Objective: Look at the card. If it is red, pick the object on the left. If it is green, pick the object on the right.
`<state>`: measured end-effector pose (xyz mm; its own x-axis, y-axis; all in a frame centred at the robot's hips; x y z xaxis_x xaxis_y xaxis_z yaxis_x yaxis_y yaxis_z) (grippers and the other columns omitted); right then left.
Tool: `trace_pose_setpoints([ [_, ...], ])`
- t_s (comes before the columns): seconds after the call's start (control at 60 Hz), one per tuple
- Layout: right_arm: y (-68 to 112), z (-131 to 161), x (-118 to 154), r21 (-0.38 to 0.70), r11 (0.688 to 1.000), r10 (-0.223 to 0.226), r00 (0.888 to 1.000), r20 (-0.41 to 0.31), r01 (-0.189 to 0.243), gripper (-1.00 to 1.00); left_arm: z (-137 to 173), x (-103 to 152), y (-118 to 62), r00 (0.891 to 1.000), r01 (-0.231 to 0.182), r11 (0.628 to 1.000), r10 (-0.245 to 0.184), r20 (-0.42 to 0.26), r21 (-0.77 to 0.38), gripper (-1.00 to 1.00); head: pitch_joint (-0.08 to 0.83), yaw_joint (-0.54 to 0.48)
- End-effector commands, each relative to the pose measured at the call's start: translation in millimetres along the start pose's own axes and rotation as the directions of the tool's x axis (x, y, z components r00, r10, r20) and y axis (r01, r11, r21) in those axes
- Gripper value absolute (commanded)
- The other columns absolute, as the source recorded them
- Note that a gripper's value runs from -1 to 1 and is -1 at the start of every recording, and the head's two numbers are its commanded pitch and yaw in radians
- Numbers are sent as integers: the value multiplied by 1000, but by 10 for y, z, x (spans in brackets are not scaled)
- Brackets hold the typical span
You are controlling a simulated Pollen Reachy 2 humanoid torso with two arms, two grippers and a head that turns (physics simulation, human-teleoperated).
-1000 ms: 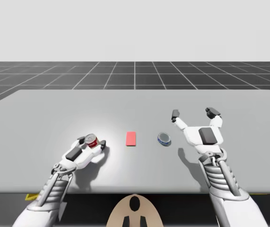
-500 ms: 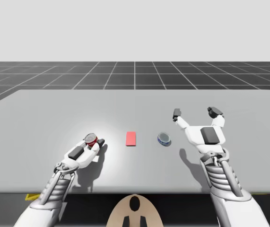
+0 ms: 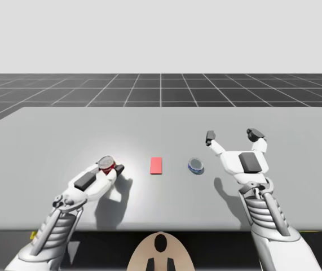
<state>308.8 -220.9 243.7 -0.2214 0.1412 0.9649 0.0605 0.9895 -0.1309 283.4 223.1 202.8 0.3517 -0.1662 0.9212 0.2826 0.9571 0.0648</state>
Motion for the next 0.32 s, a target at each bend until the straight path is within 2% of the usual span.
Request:
trace_pose_setpoints([
  [0.017, 25, 16, -14, 15, 1000, 4, 1000, -15, -4, -1000, 178, 629, 34, 985, 112, 993, -114, 132, 23, 984, 244, 331],
  [0.133, 21, 30, -9, 20, 1000, 10, 1000, -24, -9, -1000, 263, 940, 93, 970, 145, 987, -154, 185, 61, 968, 239, 331],
  [0.25, 17, 40, -24, 56, 998, 28, 1000, -12, -27, -1000, 357, 1217, 136, 956, 158, 983, -175, 235, 88, 977, 236, 324],
  [0.267, 20, 43, -27, 55, 998, 33, 999, -11, -33, -1000, 383, 1305, 152, 951, 161, 982, -181, 251, 99, 963, 236, 321],
  [0.317, 21, 43, -35, 55, 998, 42, 999, -9, -41, -1000, 406, 1390, 167, 947, 161, 982, -183, 264, 104, 967, 236, 320],
])
